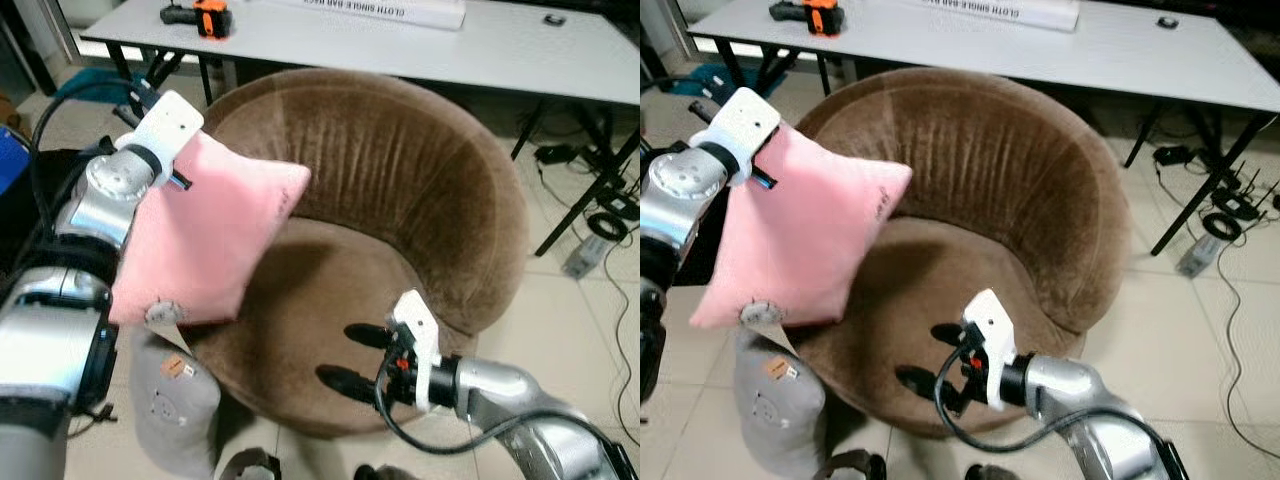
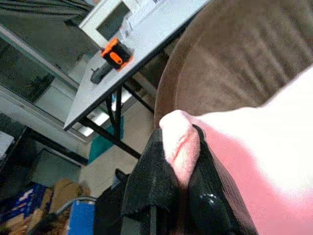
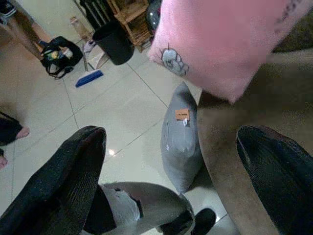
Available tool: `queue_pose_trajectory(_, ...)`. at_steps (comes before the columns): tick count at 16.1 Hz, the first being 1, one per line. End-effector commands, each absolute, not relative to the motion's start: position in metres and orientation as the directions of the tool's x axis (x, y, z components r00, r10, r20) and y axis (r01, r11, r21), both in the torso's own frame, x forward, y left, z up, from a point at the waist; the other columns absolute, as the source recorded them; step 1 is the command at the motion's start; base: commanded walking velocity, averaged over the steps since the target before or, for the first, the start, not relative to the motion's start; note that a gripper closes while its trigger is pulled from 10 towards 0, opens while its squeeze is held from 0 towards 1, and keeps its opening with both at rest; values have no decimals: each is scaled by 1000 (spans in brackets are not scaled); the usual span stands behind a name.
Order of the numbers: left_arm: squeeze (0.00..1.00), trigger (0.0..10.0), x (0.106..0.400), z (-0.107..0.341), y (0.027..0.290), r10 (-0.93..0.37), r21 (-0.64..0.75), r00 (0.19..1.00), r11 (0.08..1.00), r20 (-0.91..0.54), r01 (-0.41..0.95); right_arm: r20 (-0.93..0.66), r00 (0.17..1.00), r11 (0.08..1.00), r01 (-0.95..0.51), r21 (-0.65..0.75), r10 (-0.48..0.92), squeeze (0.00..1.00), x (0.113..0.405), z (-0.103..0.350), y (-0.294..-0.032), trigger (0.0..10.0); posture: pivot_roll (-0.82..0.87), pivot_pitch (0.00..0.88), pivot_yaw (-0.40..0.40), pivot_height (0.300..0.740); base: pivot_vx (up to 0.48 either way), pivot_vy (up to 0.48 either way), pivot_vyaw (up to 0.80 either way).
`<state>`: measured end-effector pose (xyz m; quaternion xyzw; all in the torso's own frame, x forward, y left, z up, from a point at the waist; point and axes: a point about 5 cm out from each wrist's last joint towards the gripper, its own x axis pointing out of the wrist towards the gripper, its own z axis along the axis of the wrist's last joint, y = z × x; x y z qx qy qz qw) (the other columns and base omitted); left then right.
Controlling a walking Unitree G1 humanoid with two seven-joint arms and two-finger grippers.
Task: Move the pillow to the sofa from floor
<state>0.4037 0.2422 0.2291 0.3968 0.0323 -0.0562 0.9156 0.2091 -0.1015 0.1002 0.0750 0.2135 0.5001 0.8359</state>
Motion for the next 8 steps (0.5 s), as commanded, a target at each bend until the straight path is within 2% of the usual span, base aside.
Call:
queue_pose_trajectory(1, 0, 0, 409, 246, 237, -86, 756, 995, 647, -59, 100, -273, 433, 507, -792, 340, 859, 0, 206, 105, -105, 10000, -83, 115, 1, 740, 0, 0, 0)
queue_pose_trajectory(8, 0, 0, 419, 254, 217, -51, 861, 994, 496, -99, 111, -301, 518, 599, -708, 374, 801, 0, 169, 105, -113, 10000, -255, 155, 43, 740, 0, 0, 0)
